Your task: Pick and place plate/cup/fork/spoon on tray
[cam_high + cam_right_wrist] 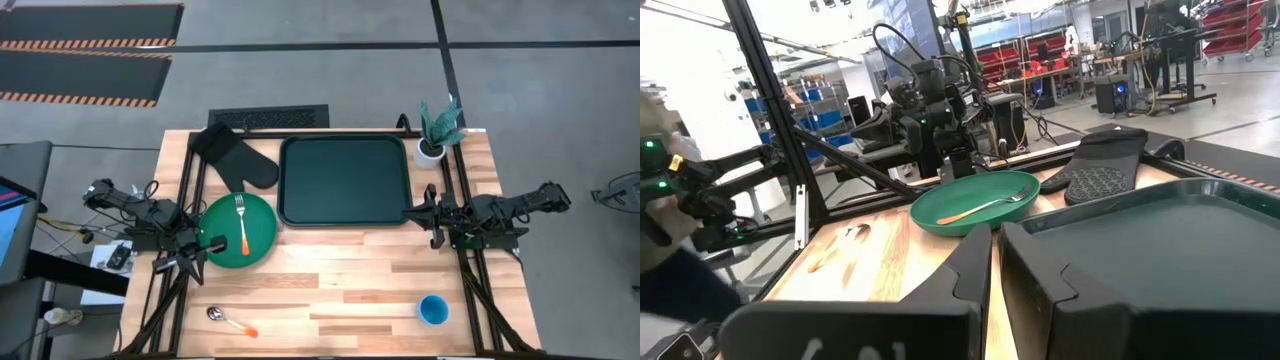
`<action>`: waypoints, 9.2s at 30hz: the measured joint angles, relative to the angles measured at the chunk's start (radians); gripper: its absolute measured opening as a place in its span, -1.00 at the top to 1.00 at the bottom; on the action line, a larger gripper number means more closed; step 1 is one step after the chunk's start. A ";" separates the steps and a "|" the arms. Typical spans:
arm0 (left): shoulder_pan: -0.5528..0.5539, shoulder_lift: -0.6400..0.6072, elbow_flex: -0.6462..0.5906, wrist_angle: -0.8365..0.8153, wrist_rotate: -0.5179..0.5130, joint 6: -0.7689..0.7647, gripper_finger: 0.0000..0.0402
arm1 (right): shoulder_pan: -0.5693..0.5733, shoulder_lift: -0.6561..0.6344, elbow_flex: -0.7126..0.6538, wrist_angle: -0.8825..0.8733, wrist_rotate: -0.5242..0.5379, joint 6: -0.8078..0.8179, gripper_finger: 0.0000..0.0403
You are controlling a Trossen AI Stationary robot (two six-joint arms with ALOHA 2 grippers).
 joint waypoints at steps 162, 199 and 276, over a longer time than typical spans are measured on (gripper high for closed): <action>0.237 1.426 1.006 -0.914 -1.063 -1.246 0.99 | -0.020 0.000 0.044 0.108 0.130 0.373 0.74; 0.732 1.863 1.037 0.054 -0.532 -0.851 1.00 | -0.019 0.000 0.044 0.057 0.132 0.376 0.74; 0.659 2.461 2.000 -0.394 -0.555 -0.941 1.00 | -0.019 -0.001 0.044 0.069 0.131 0.376 0.74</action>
